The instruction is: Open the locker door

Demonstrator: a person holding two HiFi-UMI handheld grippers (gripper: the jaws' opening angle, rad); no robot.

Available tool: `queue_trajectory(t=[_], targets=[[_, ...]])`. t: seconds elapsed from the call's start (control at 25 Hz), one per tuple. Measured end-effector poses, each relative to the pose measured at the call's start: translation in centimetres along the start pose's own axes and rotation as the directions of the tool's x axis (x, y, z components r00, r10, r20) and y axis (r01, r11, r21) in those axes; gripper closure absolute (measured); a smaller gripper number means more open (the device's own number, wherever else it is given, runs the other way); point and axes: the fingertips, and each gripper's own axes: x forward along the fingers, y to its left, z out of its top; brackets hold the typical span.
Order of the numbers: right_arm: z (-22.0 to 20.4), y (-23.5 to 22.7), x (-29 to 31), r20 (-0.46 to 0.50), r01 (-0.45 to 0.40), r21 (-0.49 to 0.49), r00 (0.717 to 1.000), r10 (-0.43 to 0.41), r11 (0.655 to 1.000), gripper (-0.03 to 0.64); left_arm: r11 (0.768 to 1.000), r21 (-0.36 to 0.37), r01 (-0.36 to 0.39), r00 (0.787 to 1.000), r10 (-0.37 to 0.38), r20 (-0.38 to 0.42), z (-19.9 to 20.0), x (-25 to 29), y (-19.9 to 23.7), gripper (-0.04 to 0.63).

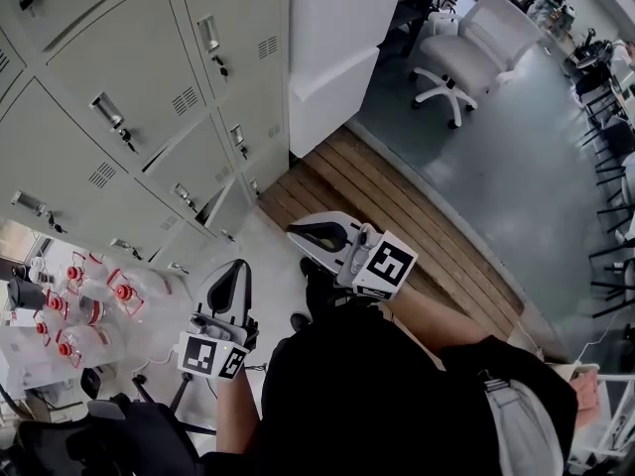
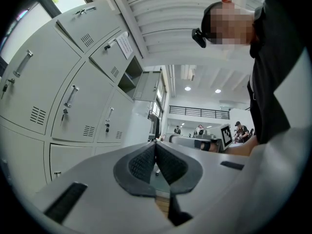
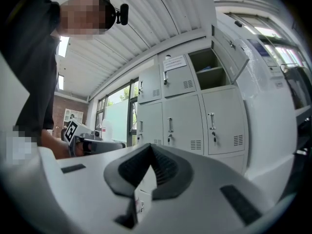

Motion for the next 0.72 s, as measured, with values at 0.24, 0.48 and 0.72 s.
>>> queue_trajectory(t=[0.24,0.48,0.72], targets=[[0.7,-0.1,0.8,0.004,0.005,-0.002,1.000,-0.005,1.000,0.606,1.000,-0.006,0.008,1.000,-0.008,-0.006,-0.1,0.2,0.9,0.580],[0.1,0.0,1.3,-0.020,0.002,0.005,1.000,-0.002,1.000,0.606,1.000,-0.010,0.015,1.000,-0.015,-0.005,0.1,0.3,1.4,0.580],[-0.1,0.2,1.5,-0.022,-0.004,0.008,1.000,0.004,1.000,0.606,1.000,-0.022,0.004,1.000,-0.004,-0.009,0.0,-0.3,2.0,0.581]])
